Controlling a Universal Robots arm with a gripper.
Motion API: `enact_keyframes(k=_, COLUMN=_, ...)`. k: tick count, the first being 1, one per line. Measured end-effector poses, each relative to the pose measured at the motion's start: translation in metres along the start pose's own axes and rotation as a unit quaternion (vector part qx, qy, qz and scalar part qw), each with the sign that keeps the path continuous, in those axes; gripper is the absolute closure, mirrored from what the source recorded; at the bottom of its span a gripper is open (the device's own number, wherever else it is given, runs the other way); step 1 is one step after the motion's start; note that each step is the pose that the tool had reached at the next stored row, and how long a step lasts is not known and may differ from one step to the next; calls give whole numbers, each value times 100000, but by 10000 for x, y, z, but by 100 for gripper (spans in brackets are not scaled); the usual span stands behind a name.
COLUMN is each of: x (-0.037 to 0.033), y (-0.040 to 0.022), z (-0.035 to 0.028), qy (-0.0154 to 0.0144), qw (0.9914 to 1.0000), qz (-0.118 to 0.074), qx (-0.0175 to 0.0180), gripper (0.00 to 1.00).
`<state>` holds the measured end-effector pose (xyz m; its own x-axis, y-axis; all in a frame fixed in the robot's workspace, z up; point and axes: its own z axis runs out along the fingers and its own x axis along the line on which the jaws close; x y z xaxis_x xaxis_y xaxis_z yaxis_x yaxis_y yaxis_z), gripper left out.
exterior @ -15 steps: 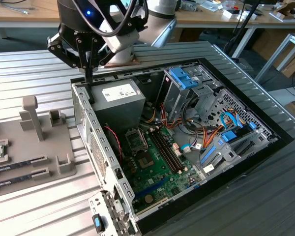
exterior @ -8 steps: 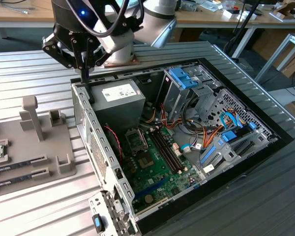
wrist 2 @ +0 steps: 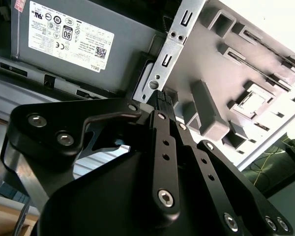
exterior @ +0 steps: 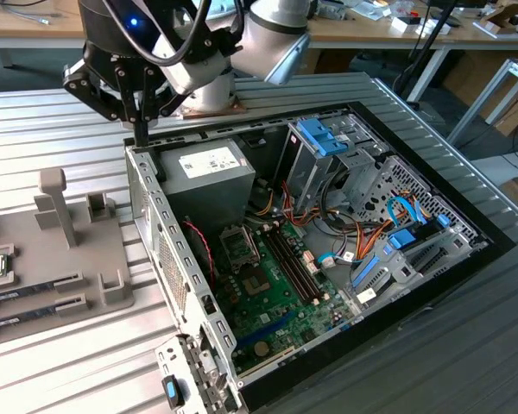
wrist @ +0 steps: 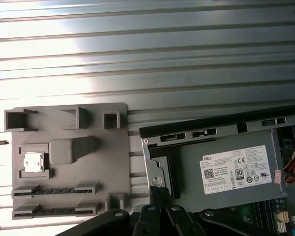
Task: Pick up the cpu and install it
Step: 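Reach for the cpu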
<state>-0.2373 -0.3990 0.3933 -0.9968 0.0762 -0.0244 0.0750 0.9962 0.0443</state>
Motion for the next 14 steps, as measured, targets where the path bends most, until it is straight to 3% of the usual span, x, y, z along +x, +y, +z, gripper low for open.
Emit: enact_keyframes(k=14, x=136, y=-10, z=-3, qy=-5, qw=100000, qz=5, qx=-5, gripper=89)
